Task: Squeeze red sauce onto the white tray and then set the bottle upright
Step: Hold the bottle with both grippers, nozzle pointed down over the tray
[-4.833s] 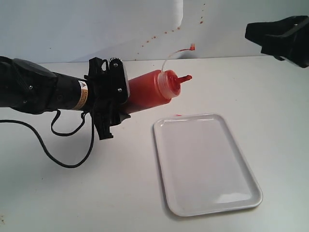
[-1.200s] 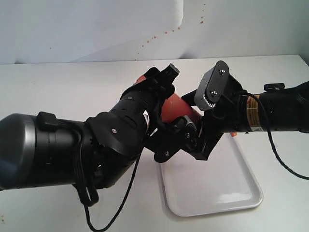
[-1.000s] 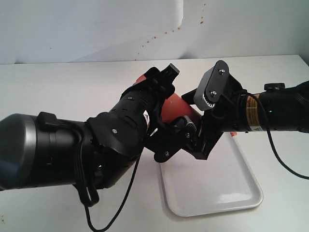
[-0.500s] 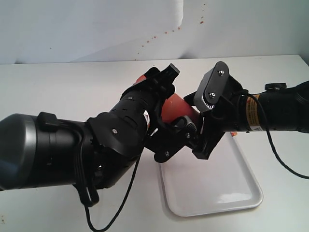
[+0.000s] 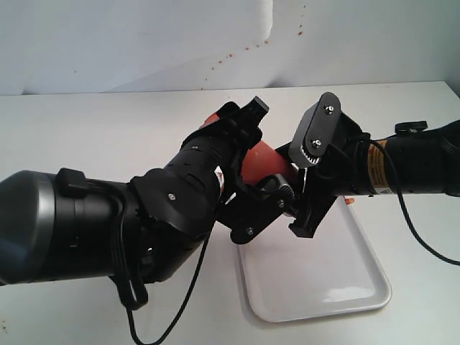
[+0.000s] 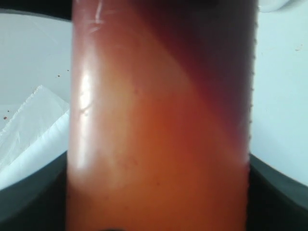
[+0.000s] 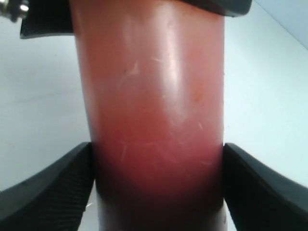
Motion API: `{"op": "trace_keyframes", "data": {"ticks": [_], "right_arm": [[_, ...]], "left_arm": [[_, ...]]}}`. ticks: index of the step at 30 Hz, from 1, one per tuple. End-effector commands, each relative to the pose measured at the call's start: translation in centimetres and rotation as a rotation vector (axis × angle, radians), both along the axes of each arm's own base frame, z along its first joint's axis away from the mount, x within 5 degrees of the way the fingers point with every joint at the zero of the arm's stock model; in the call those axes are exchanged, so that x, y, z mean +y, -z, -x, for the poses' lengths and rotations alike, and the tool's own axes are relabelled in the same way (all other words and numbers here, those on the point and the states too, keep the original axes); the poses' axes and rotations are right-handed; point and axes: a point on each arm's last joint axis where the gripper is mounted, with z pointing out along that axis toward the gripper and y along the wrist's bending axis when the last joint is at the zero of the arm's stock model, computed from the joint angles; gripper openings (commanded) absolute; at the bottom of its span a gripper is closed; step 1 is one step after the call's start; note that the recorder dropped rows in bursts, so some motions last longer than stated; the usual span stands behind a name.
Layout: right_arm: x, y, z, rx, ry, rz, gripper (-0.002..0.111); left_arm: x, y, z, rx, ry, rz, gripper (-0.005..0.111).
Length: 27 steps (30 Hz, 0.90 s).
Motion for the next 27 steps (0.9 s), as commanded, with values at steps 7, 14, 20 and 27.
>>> {"op": "trace_keyframes", "data": {"ticks": [7, 14, 20, 27], "right_arm": [[0.19, 0.02, 0.28, -0.018, -0.05, 0.019, 0.0], [0.5, -0.2, 0.55, -0.016, -0.089, -0.015, 0.033], [0.1, 0.02, 0.13, -0.044, -0.048, 0.037, 0.106], [0.1, -0.31, -0.25, -0.07, -0.007, 0.004, 0.105]], "left_arm": [[-0.05, -1.43, -0.01, -0.056, -0.01, 0.032, 0.0], [-0.05, -1.43, -0.01, -0.057, -0.009, 0.03, 0.0], [0.04, -1.49, -0.05, -0.065, -0.018, 0.026, 0.0], [0.24, -1.63, -0.13, -0.083, -0.04, 0.02, 0.0]]}}
